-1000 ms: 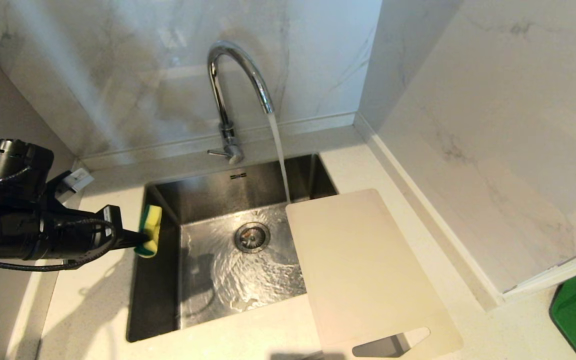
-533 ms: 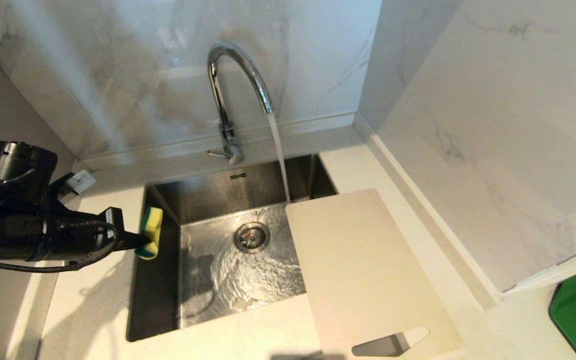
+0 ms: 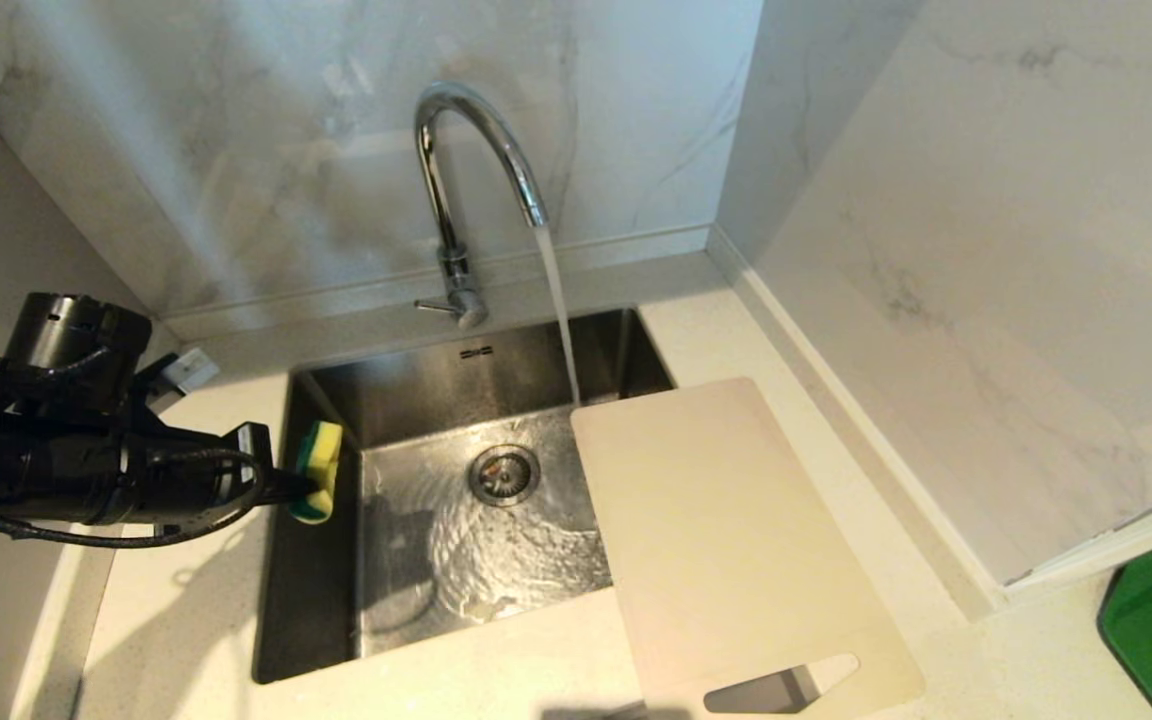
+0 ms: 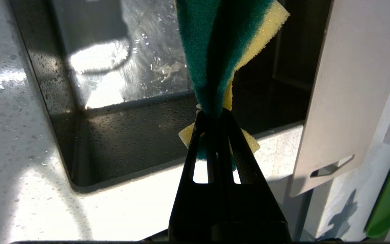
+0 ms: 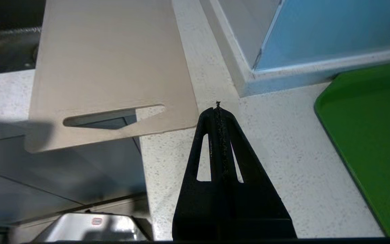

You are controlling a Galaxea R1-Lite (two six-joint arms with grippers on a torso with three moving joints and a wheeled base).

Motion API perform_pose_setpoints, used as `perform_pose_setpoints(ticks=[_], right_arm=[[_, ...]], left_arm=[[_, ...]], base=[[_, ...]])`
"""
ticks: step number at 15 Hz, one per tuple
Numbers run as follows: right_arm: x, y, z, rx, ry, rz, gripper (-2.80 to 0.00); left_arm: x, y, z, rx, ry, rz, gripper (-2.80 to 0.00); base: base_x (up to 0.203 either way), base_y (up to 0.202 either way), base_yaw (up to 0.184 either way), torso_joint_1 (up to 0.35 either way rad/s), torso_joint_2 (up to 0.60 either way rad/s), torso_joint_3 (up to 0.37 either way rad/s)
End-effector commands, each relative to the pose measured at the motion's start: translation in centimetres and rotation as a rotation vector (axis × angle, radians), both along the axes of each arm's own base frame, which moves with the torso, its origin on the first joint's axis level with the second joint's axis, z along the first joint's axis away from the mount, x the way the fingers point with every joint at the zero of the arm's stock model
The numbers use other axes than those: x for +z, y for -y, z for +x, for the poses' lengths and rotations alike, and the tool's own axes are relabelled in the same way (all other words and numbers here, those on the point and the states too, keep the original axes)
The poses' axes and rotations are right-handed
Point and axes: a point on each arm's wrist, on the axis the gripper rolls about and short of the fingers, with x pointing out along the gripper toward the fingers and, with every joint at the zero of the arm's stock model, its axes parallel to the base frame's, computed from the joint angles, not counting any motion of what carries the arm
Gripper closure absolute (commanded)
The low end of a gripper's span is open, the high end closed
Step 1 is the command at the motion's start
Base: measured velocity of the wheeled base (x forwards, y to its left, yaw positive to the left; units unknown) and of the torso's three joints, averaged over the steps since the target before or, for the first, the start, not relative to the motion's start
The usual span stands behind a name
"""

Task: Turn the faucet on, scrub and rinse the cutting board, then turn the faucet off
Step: Put down the cleaning cloth

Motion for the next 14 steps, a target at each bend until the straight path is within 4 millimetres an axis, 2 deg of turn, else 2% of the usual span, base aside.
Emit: perform_pose_setpoints(ticks=[1,3,9,11,14], right_arm=[[-0.2,0.0,0.0,0.001,-0.007,-0.028,0.00],[-0.2,0.0,0.0,0.001,-0.007,-0.023,0.00],[-0.2,0.0,0.0,0.010,-0.006,-0.021,0.00],[-0.2,0.0,0.0,0.010,-0.006,-0.020,0.00],[-0.2,0.0,0.0,0.007,-0.006,-0.011,0.00]], left_arm=[[-0.1,0.1,0.1,0.001,-0.008,-0.001,0.00],[-0.2,0.0,0.1,0.010,-0.008,0.008,0.00],[-1.6,-0.5,0.6,0.056,-0.022,0.198,0.00],[-2.4,-1.8,0.4,0.072,-0.080,0.282,0.00],[-3.4,-5.4,0.1,0.165,-0.147,0.374,0.00]], base=[[0.000,0.000,0.000,0.000,0.00,0.000],[0.000,0.000,0.000,0.000,0.00,0.000],[0.000,0.000,0.000,0.000,0.00,0.000],[0.000,0.000,0.000,0.000,0.00,0.000],[0.000,0.000,0.000,0.000,0.00,0.000]])
